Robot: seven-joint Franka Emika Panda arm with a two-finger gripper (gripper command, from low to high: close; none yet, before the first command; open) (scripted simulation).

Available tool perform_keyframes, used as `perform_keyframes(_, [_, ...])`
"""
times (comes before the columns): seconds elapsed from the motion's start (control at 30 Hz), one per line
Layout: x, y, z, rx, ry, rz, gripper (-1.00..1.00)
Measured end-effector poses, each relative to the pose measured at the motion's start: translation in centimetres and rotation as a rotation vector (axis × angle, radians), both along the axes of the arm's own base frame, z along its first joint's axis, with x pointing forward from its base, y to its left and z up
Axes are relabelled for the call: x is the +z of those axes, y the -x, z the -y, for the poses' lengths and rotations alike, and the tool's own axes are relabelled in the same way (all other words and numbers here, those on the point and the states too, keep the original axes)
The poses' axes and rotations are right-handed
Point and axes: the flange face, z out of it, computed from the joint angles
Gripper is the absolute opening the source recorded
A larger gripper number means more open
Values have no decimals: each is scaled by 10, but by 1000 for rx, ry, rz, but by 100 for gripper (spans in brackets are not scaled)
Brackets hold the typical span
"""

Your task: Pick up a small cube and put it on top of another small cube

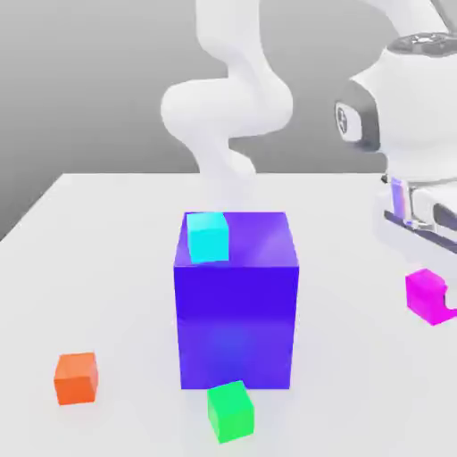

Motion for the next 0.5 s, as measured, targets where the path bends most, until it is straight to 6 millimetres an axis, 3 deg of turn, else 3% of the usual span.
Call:
perform_keyframes(0.27, [24,-9,33,160,26,91,-100])
perform_keyframes(0.5, [31,-16,63,295,82,148,-100])
